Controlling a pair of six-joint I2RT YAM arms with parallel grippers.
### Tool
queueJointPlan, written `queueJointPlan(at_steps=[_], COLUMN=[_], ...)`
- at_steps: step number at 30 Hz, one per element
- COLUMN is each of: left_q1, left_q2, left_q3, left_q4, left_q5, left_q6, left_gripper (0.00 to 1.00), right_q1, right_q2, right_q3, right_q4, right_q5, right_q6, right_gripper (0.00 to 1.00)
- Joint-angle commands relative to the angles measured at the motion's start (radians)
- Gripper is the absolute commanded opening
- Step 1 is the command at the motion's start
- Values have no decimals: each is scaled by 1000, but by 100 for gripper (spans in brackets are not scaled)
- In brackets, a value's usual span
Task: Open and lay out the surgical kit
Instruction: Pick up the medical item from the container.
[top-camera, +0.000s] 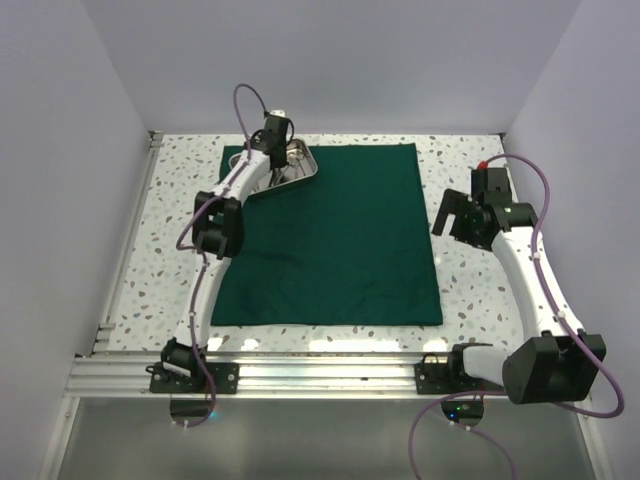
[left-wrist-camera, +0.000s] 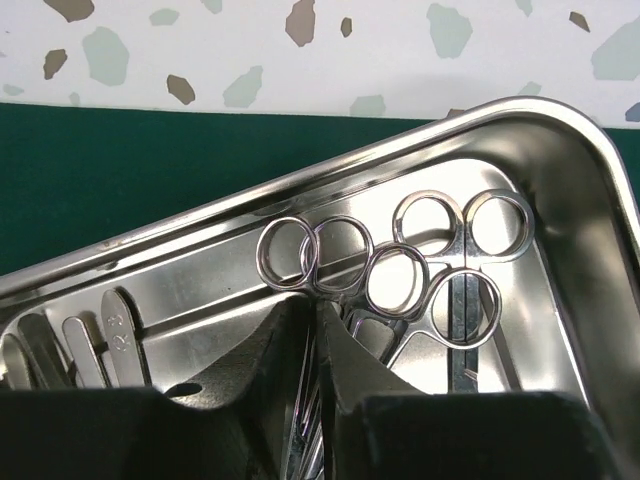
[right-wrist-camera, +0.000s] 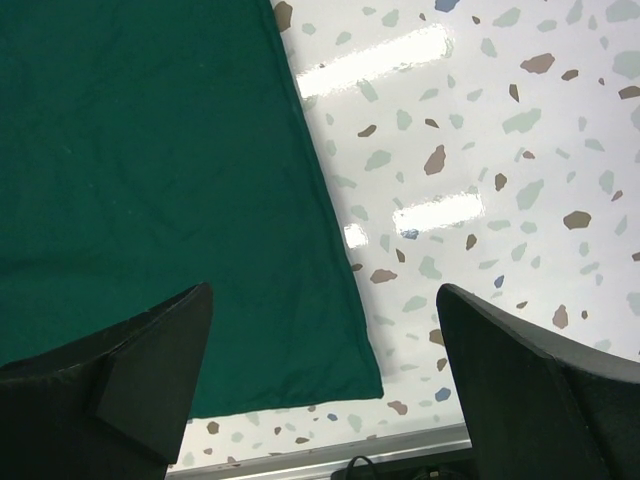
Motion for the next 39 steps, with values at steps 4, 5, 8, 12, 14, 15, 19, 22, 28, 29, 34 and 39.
queueJointPlan(at_steps=[4, 5, 8, 12, 14, 15, 19, 22, 28, 29, 34, 39], left_q1=[-82, -82, -58, 4, 10, 19, 65, 100, 128, 129, 143, 154], left_q2=[138, 129, 129, 129, 114, 111, 51, -68, -170, -178, -237, -270], left_q3=[-14, -28, -19, -36, -48, -60, -132, -260, -182, -168, -145, -137], left_q4=[-287, -279, -282, -270, -256, -251, -193, -80, -24, -20, 52, 105], left_q5=[-187, -182, -98, 19, 83, 109, 264, 341, 415, 421, 455, 442], left_q6=[75, 69, 41, 52, 70, 75, 40, 17, 18, 17, -19, -87], left_gripper=[27, 29, 21, 0, 0, 0, 0, 0, 0, 0, 0, 0], right_q1=[3, 4, 3, 4, 4, 4, 4, 4, 3, 4, 4, 3], right_q2=[-32, -34, -37, -40, -40, -40, -34, -35, -49, -51, -62, -68], right_q3=[8, 9, 14, 16, 12, 12, 20, 35, 31, 29, 35, 40], right_q4=[-12, -12, -15, -21, -19, -19, -18, -23, -23, -23, -23, -30], right_q5=[3, 3, 0, 6, 2, -1, -23, -24, -29, -32, -46, -48], right_q6=[22, 22, 26, 25, 26, 28, 37, 38, 38, 43, 43, 37], right_gripper=[99, 99, 99, 99, 99, 99, 99, 99, 99, 99, 99, 99])
